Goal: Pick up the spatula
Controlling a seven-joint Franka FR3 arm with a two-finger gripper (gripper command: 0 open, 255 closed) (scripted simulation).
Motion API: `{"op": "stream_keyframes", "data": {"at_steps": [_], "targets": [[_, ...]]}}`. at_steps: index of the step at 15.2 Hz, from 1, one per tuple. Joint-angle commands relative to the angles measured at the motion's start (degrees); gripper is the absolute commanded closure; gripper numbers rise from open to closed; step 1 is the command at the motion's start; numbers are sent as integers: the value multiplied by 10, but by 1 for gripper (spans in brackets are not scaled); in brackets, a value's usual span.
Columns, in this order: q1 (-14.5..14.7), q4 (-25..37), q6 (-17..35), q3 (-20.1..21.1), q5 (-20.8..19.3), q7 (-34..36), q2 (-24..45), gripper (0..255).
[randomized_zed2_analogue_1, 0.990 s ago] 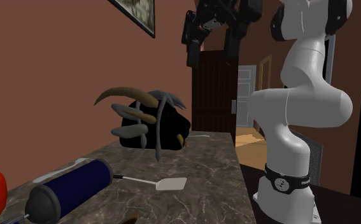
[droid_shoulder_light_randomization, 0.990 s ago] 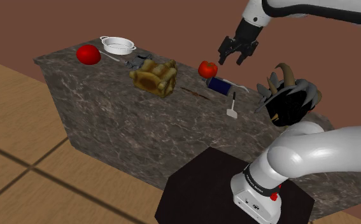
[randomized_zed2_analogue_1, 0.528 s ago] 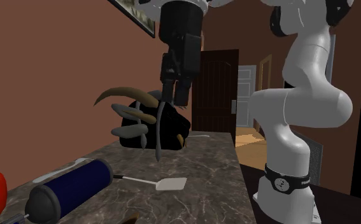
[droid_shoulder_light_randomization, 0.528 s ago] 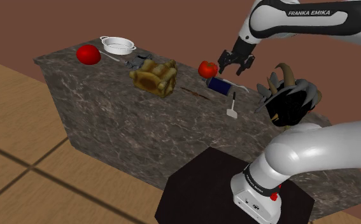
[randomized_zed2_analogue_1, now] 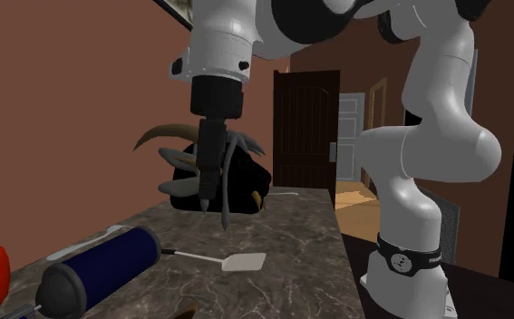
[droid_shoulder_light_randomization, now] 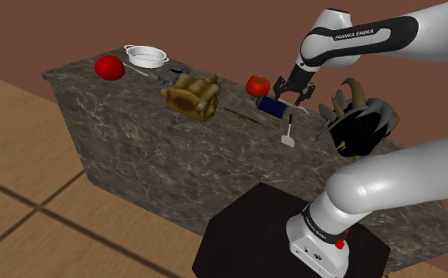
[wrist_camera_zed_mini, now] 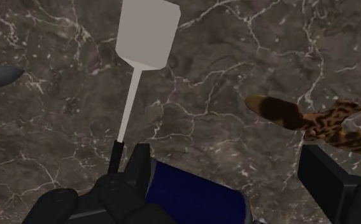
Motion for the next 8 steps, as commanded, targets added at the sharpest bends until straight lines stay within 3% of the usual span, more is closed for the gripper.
{"op": "stream_keyframes", "data": {"at_steps": [1, 8], "targets": [[-15, -2, 28, -16, -3, 6, 27, 0], [-54, -5, 122, -65, 4, 32, 129, 0]]}}
